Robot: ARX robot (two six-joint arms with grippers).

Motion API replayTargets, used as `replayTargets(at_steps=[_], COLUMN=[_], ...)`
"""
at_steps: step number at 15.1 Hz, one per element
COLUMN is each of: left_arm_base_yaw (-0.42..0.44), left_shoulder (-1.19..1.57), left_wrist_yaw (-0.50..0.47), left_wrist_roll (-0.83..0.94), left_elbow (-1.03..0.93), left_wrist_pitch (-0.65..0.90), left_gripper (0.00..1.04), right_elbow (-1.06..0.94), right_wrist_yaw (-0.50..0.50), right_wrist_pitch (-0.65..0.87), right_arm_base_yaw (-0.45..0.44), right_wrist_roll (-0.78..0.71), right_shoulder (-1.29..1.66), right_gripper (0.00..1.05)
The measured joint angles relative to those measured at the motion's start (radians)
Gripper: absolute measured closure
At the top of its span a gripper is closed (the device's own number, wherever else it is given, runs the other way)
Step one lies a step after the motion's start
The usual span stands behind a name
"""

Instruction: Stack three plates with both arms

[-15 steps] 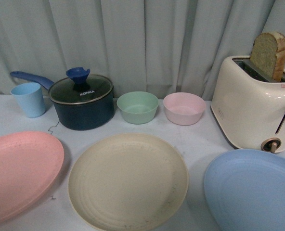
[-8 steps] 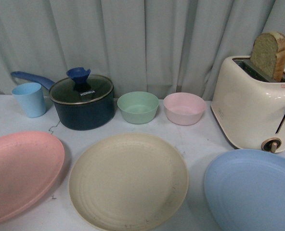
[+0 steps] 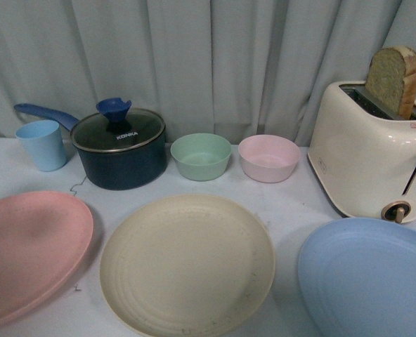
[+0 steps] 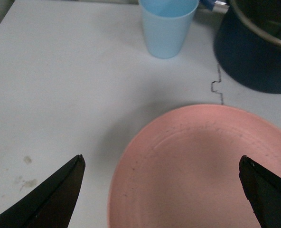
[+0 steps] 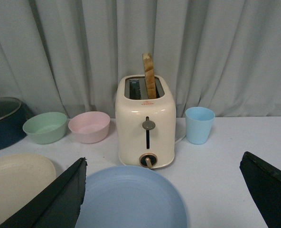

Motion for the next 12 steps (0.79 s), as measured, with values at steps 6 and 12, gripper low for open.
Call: replayTargets(at_steps=[6, 12], left_arm_base_yaw=[0.11, 0.112], left_shoulder=[0.219, 0.315], left_wrist_yaw=[0.0, 0.015], left_wrist_roll=[-0.018, -0.063], left_elbow=[-0.032, -0.045], left_wrist_pitch=[0.13, 0.256], left_gripper=[0.07, 0.07], right_elbow=[0.0, 0.0], right_wrist_yaw=[0.0, 0.0], right_wrist_pitch=[0.0, 0.0], right_arm_base_yaw=[0.0, 0.0], right_wrist_roll=[0.0, 0.0], right_shoulder=[0.0, 0.0], right_gripper=[0.06, 0.06])
